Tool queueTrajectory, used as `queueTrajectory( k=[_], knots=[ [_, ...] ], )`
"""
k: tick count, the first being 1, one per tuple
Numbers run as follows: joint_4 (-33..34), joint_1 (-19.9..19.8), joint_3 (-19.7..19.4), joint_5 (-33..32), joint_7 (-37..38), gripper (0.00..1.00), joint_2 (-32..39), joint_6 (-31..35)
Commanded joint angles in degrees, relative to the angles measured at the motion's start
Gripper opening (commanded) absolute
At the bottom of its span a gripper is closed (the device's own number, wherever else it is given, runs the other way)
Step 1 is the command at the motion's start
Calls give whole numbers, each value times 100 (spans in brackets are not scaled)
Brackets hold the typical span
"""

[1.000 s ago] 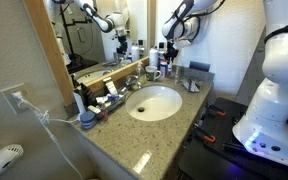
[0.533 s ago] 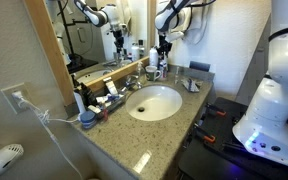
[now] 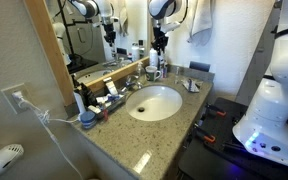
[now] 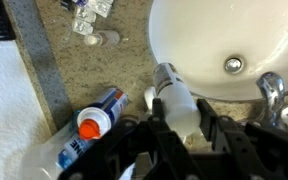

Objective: Move the bottle to the other side of the sink

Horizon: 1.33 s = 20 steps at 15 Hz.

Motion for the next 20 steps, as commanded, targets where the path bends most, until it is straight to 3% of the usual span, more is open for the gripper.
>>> queueTrajectory(
  k=[1, 7, 15, 20],
  knots=[
    [-487, 282, 273, -96, 276, 15, -394, -21],
    [-1026, 712, 831, 202, 363, 15, -368, 378],
    [-1745, 1206, 1337, 447, 441, 15, -223, 2194],
    [-1818, 1408, 1593, 665, 294, 15, 58, 2733]
  ],
)
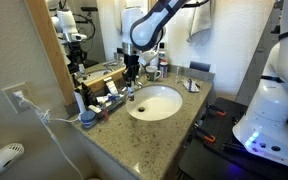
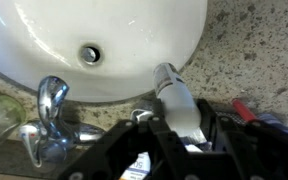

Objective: Move the bottle to the other side of the sink

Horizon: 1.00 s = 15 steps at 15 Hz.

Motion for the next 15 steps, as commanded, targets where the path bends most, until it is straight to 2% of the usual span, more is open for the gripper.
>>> queueTrajectory(
  k=[1, 6, 15],
  knots=[
    [-51, 118, 150, 181, -32, 15, 140, 367],
    [209, 248, 174, 28, -82, 15, 514, 609],
    [1164, 405, 135, -295, -272, 15, 1382, 364]
  ],
)
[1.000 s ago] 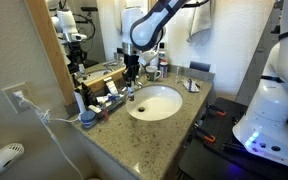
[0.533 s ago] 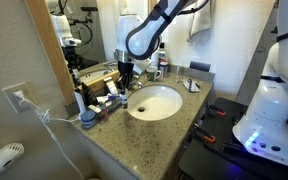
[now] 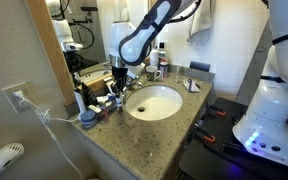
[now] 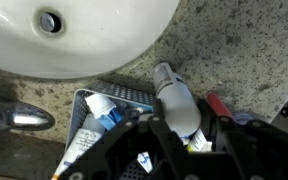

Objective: Move the bottle to the other side of the sink

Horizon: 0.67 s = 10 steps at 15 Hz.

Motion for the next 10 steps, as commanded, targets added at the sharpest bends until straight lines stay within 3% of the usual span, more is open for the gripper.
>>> queueTrajectory(
  k=[1, 6, 7, 10],
  knots=[
    [504, 135, -65, -154, -116, 15, 375, -172],
    [813, 206, -124, -283, -93, 16, 556, -440],
    [839, 220, -140, -303, -76, 63, 565, -485],
    [902, 238, -200, -357, -48, 77, 615, -538]
  ],
)
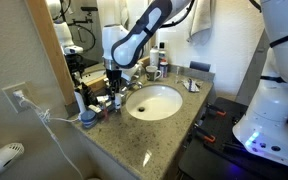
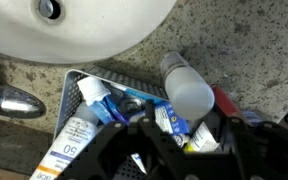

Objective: Move the bottle to the other side of the sink

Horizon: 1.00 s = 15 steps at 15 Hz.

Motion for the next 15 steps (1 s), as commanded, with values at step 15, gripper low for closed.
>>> queueTrajectory(
  k=[15],
  knots=[
    [249, -182, -101, 299, -91, 100, -197, -278]
  ],
)
